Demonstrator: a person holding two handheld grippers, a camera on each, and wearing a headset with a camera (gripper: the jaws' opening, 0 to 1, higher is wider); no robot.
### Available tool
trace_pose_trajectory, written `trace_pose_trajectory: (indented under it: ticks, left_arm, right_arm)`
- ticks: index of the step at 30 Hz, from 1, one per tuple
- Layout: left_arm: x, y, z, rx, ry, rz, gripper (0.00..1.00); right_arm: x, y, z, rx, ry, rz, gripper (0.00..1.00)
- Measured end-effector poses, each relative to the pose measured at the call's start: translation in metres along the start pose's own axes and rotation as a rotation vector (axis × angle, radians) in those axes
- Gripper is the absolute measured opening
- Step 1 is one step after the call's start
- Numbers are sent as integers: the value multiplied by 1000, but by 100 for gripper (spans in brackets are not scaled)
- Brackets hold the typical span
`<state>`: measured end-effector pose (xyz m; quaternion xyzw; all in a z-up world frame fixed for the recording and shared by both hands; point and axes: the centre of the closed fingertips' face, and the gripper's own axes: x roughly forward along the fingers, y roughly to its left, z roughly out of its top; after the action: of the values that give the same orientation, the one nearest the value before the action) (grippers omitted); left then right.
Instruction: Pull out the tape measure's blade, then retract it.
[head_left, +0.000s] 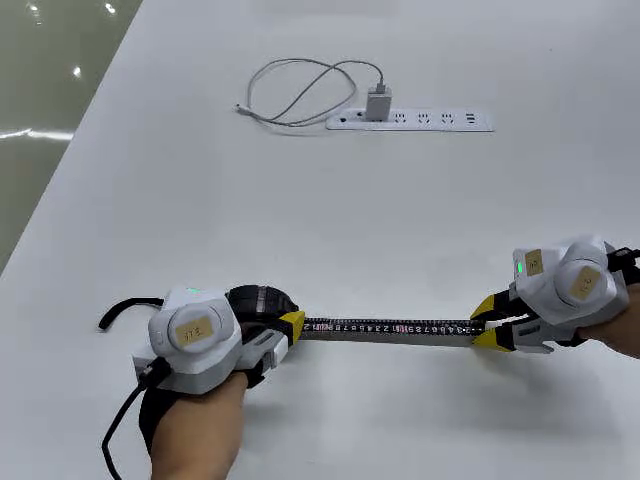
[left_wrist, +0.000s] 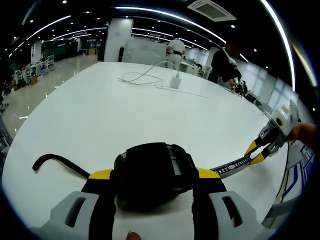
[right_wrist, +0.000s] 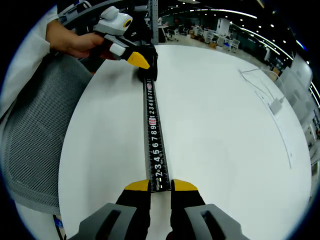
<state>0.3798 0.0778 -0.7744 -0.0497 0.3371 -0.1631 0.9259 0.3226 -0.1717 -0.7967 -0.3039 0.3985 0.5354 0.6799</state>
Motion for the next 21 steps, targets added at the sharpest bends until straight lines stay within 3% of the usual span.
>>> trace_pose_trajectory:
  ticks: [21]
  left_arm:
    - [-1, 1, 0, -22, -2, -9, 58]
  right_arm:
    - [10, -6, 18, -2, -38, 10, 11]
